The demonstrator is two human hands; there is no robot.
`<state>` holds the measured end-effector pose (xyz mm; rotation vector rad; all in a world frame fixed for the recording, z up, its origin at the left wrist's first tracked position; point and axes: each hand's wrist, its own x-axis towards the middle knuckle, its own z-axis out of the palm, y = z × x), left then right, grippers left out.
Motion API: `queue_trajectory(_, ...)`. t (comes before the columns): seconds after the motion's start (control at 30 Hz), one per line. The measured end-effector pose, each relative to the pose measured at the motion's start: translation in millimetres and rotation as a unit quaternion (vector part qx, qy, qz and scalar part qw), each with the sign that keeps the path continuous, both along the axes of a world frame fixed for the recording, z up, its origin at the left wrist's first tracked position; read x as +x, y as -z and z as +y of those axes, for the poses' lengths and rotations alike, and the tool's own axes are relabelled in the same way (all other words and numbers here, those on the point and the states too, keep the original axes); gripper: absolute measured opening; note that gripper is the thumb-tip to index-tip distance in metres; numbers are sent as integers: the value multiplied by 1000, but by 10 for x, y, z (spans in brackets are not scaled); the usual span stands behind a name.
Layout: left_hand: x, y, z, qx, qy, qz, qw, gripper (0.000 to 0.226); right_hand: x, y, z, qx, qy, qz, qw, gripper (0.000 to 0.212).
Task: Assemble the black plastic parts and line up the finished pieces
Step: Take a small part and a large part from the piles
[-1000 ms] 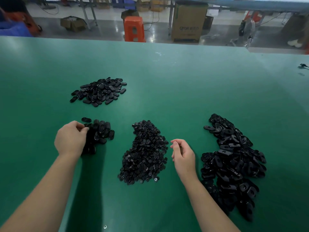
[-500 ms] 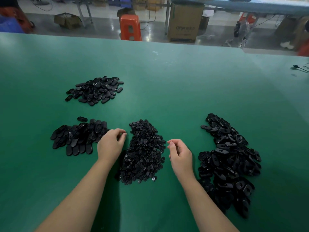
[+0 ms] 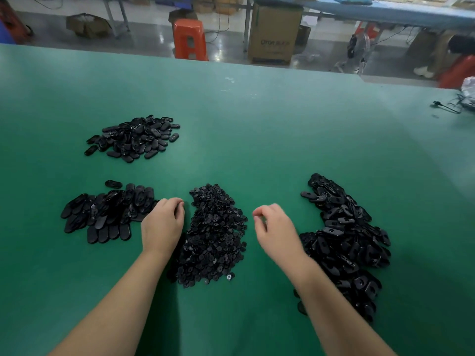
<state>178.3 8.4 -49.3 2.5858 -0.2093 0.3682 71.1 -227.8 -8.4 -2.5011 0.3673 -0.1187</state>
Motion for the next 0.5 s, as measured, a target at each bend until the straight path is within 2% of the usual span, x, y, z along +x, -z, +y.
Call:
queue_trajectory(0.1, -4, -9, -11, -9, 8, 0, 1000, 19, 140, -144, -416, -187, 10, 62, 980, 30)
queue_trajectory(0.2, 8, -12, -5, -14, 3, 6, 1000, 22, 278, -264, -820, -293, 37, 182, 938, 42)
queue_trajectory(0.33, 5, -3, -10, -4, 10, 7, 1000, 24, 305, -273, -1104, -335, 47, 263, 904, 48)
queue_trajectory(0.5, 5, -1, -7, 5, 10, 4, 1000, 24, 305, -169, -1043, -324, 37, 253, 911, 49)
